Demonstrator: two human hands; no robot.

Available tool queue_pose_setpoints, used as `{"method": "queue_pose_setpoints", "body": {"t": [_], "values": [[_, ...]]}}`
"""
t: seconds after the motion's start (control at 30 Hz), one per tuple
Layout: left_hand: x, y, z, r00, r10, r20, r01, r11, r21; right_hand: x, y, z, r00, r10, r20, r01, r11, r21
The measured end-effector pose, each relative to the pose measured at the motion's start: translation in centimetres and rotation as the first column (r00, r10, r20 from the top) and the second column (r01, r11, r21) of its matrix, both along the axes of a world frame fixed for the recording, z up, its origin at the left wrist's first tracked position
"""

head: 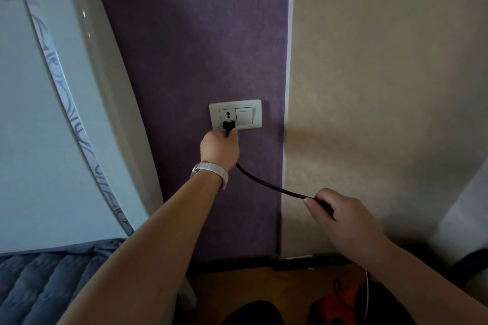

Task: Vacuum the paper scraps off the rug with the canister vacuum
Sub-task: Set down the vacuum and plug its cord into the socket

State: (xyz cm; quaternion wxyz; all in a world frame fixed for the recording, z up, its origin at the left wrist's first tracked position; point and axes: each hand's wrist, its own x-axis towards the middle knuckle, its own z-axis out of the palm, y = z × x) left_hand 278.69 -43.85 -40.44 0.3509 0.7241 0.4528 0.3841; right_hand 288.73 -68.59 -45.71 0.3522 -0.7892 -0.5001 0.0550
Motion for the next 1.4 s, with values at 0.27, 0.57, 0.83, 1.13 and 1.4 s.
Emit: {"method": "queue_pose_setpoints", "body": {"t": [0.27, 0.57, 0.83, 1.13, 1.4], "values": [[-0.3, 1.4, 1.6, 0.876, 0.097, -0.472, 0.059, 0.95, 0.305, -0.8, 1.4, -0.8, 1.0, 0.024, -0.015, -0.024, 1.0, -0.01], [-0.1, 2.1, -0.4, 0.912, 0.161, -0.377, -0.005, 0.924, 0.383, -1.0, 2.5, -0.4, 0.999, 0.03, -0.011, -0.031, 0.998, -0.05], [0.9, 2.2, 0.1, 0.901, 0.13, -0.413, 0.036, 0.928, 0.372, 0.0, 3.6, -0.3, 1.0, -0.001, -0.007, 0.001, 0.999, -0.05], [1.1, 1.9, -0.1, 0.94, 0.092, -0.329, 0.006, 0.959, 0.285, 0.7, 4.2, -1.4, 0.999, 0.009, -0.048, -0.015, 0.991, -0.13], [-1.9, -3.2, -2.4, 0.996, 0.082, -0.043, -0.067, 0.96, 0.273, 0.2, 1.5, -3.8, 0.982, 0.015, -0.188, -0.039, 0.991, -0.126]]}}
